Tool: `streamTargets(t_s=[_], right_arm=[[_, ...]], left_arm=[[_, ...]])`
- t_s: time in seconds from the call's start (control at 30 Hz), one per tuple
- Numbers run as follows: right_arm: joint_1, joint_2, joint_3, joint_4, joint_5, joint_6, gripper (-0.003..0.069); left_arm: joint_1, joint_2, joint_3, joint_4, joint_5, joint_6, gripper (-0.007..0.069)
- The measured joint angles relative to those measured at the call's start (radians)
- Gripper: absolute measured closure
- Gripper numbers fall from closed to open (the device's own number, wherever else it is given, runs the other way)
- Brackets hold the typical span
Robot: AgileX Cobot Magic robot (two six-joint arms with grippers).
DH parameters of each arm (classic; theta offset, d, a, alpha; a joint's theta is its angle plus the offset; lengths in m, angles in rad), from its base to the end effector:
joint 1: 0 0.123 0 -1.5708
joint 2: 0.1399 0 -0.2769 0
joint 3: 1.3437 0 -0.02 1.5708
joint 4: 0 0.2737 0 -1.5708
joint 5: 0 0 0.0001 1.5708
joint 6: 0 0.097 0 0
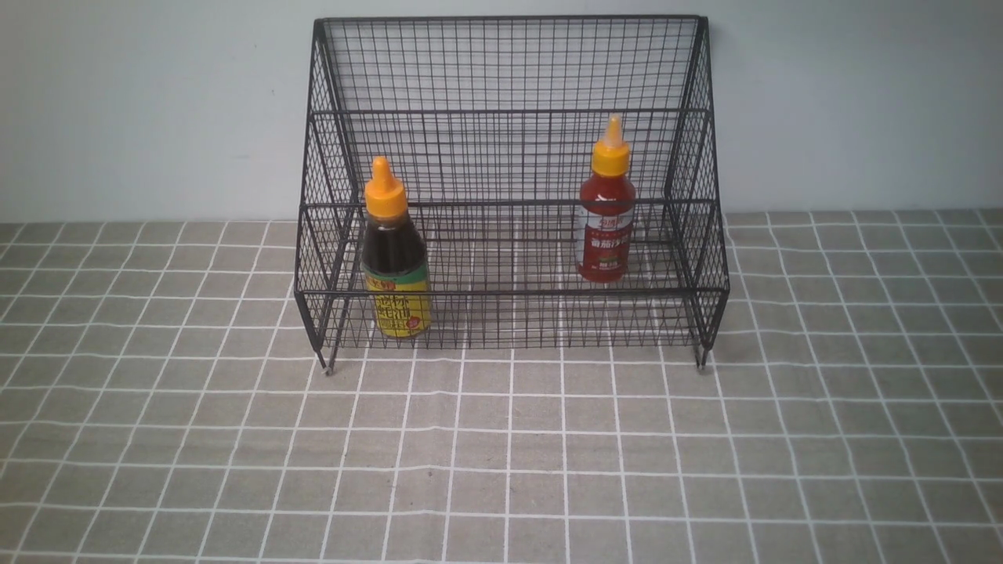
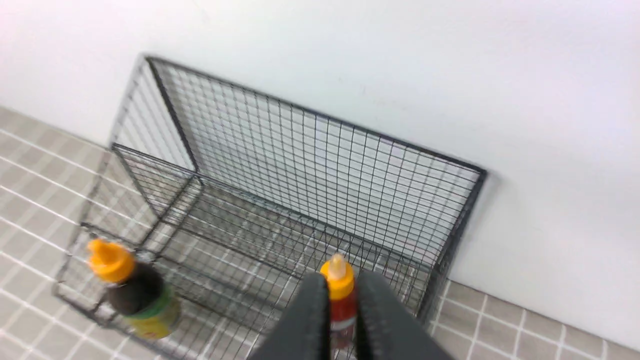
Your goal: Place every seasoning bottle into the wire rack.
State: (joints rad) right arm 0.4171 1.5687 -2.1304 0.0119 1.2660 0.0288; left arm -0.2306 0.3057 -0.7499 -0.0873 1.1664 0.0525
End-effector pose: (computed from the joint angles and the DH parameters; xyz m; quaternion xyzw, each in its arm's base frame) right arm 0.2949 0.1319 0.5224 -0.1724 0.8715 0.1072 0.4463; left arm 0.0506 -0.0199 0.3410 0.1285 0.8824 -0.0835 0.4449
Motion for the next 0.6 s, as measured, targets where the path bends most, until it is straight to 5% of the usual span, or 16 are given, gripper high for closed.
streamTargets(t_s=[0.27,0.6], right_arm=[[0.0,-0.46,0.591,0.0,-0.096,0.023,0.0671],[0.0,-1.135,1.423,-0.002,-0.859,0.061,0.0672]], left_arm=[[0.0,0.0,0.0,0.0,-0.024,0.0,0.0631],[0.0,0.0,0.0,0.001,-0.054,0.0,0.0631]])
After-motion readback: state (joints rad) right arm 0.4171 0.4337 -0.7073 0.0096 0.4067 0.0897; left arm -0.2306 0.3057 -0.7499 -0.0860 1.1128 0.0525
